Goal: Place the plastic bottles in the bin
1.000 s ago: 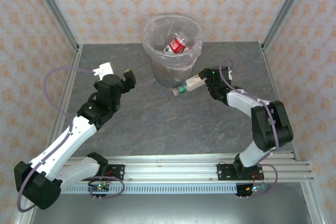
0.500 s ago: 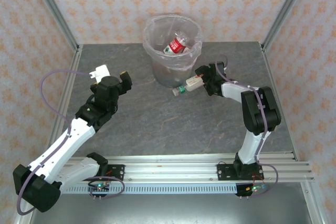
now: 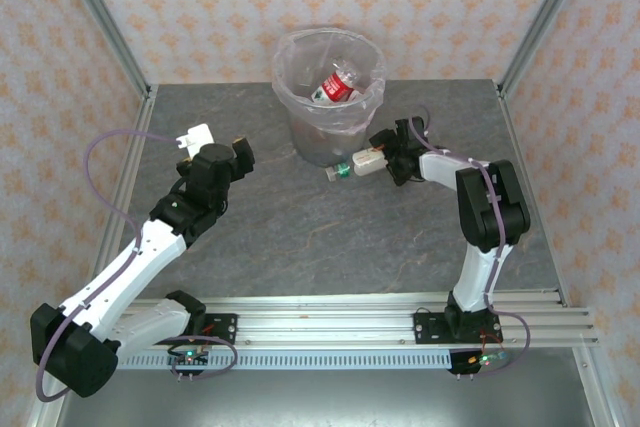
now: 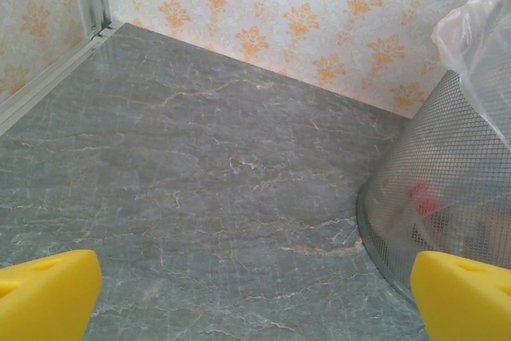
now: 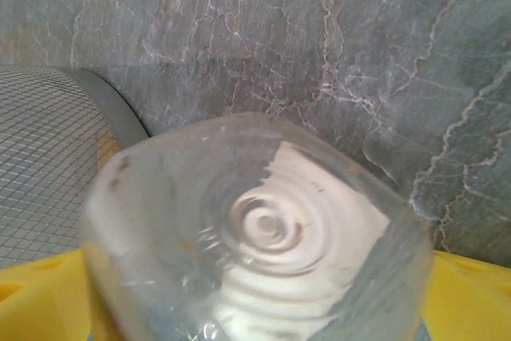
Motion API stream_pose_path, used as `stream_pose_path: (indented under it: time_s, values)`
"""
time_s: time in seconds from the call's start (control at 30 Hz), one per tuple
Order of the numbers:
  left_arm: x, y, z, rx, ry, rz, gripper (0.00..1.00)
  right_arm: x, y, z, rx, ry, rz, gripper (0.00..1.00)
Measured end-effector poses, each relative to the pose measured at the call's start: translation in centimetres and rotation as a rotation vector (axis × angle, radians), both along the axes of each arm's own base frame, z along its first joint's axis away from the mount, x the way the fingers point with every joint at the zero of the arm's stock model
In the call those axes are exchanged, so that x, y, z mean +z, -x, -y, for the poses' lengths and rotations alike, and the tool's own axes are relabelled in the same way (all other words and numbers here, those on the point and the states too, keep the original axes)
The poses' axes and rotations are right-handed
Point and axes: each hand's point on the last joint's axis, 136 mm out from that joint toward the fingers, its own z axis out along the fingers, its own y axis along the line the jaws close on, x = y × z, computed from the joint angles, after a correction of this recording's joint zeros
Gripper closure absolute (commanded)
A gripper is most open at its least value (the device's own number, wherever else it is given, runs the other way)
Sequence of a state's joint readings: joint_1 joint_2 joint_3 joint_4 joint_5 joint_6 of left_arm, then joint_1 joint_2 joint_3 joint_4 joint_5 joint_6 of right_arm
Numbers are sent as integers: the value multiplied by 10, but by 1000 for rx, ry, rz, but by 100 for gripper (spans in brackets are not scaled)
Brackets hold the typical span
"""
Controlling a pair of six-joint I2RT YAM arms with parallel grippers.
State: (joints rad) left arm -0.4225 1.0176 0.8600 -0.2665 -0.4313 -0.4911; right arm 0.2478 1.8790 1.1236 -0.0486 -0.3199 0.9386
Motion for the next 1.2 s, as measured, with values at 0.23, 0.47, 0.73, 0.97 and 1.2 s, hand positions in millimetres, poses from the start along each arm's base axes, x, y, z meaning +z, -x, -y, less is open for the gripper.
stream_pose_path:
  time_s: [0.23, 0.47, 0.73, 0.97, 1.2]
  values:
    - [0, 0, 0, 6, 8, 3, 0, 7, 48, 9, 56, 67, -84, 1]
    - [-4, -2, 0, 11, 7, -8, 0, 26, 71, 9, 21, -3, -42, 1]
    - [-13, -3, 0, 15, -9, -38, 0, 30, 48, -13, -142, -203, -61, 1]
    - [-15, 0, -5, 37, -26, -44, 0, 37, 35, -20, -306, -325, -102, 1]
    - [-15, 4, -10, 51, -36, -44, 0, 22, 27, -23, -397, -372, -178, 1]
